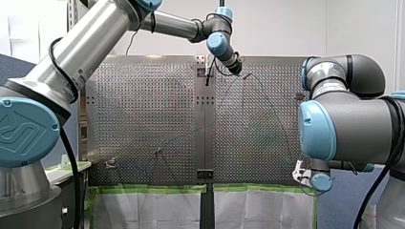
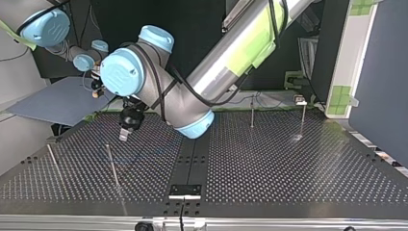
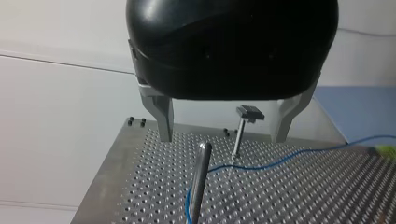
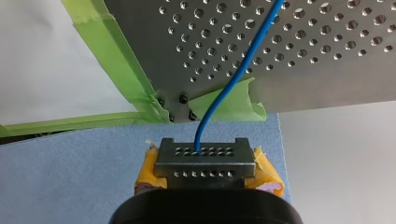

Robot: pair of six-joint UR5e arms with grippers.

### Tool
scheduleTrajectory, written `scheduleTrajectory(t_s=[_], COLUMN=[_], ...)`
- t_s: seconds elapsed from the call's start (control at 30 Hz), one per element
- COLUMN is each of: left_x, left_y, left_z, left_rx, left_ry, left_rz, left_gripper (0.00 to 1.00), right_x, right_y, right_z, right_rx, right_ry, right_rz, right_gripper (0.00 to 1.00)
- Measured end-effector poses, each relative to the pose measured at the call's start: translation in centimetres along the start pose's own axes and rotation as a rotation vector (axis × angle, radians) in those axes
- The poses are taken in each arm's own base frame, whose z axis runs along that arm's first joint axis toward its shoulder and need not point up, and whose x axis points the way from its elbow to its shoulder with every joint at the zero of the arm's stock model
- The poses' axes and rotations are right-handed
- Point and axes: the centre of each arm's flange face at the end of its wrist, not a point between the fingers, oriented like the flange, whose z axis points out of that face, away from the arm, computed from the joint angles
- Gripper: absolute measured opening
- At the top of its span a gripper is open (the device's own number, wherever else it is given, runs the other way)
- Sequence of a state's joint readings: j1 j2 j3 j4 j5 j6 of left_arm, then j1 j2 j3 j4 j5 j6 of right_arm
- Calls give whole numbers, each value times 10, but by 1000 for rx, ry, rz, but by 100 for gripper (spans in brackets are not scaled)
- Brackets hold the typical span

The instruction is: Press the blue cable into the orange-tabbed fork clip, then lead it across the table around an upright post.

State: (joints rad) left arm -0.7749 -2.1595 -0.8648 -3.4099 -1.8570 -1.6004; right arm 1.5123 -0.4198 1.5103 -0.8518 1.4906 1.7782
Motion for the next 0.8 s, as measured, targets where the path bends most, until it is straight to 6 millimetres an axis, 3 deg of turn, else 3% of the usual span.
scheduleTrajectory(t_s=[0.8], left_x=[-1], left_y=[6], left_z=[-4], left_rx=[-101], left_ry=[1], left_rz=[10], left_gripper=[100], right_x=[0], right_y=[-1], right_z=[0], right_rx=[5], right_ry=[0], right_rz=[0], right_gripper=[0])
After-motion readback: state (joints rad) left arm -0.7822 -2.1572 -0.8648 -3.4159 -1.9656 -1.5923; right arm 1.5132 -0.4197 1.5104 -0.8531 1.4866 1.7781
